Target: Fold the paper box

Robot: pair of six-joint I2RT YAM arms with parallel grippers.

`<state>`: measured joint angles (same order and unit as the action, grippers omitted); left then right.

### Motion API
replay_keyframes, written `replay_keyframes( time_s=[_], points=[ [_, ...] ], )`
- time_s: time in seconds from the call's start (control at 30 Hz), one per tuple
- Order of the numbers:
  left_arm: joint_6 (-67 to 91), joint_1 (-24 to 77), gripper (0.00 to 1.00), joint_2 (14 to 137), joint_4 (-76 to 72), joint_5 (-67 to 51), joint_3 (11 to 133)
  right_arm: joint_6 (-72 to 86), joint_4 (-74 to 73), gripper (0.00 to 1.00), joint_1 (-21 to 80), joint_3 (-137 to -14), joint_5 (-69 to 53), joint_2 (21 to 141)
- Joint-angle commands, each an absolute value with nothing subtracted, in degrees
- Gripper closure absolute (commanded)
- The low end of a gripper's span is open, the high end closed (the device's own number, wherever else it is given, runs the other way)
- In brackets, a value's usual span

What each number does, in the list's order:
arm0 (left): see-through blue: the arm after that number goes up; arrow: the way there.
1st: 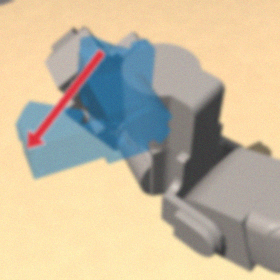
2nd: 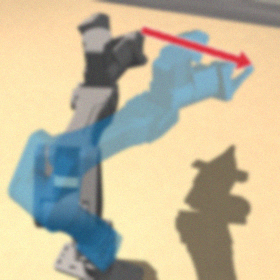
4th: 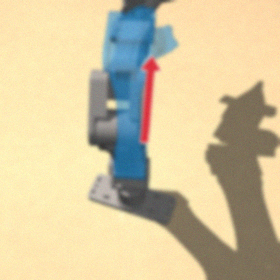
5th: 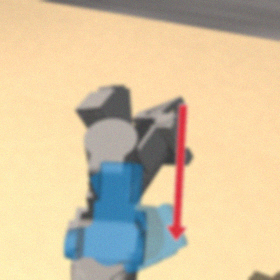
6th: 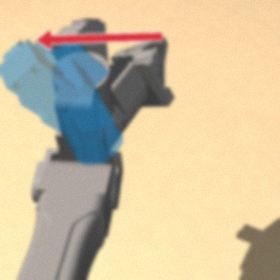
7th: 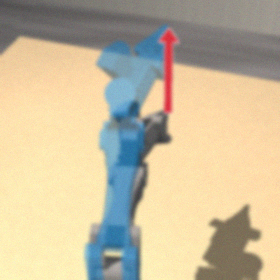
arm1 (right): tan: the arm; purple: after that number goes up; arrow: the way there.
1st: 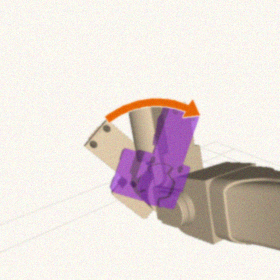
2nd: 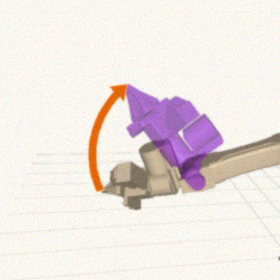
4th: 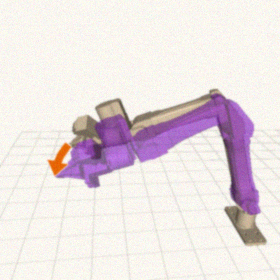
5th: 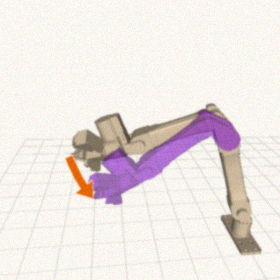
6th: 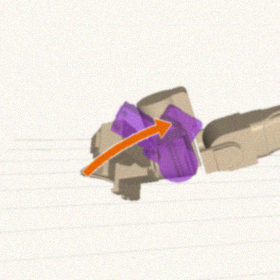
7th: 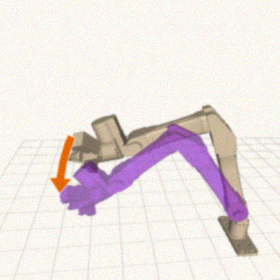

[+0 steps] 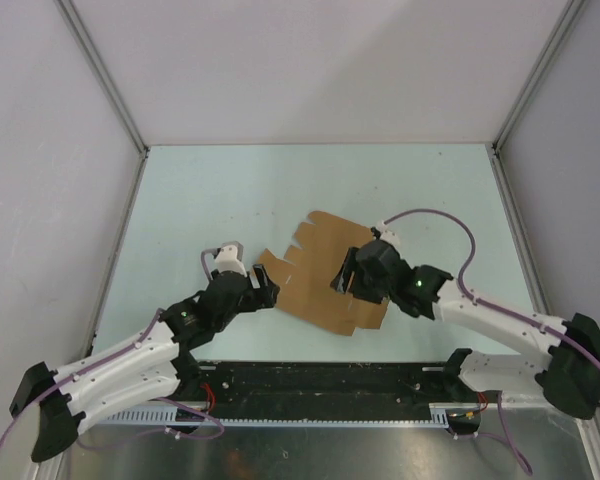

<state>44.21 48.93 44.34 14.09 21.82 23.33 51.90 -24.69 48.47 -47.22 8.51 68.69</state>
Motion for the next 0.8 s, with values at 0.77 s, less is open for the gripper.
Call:
replay_keyframes(
  time_s=[0.77],
  points=[
    [37.9,43.4,0.13,47.1,-6.4,12.3,12.1,117.6,-30.5,0.32,78.5,-28.6,32.9,61.3]
  ],
)
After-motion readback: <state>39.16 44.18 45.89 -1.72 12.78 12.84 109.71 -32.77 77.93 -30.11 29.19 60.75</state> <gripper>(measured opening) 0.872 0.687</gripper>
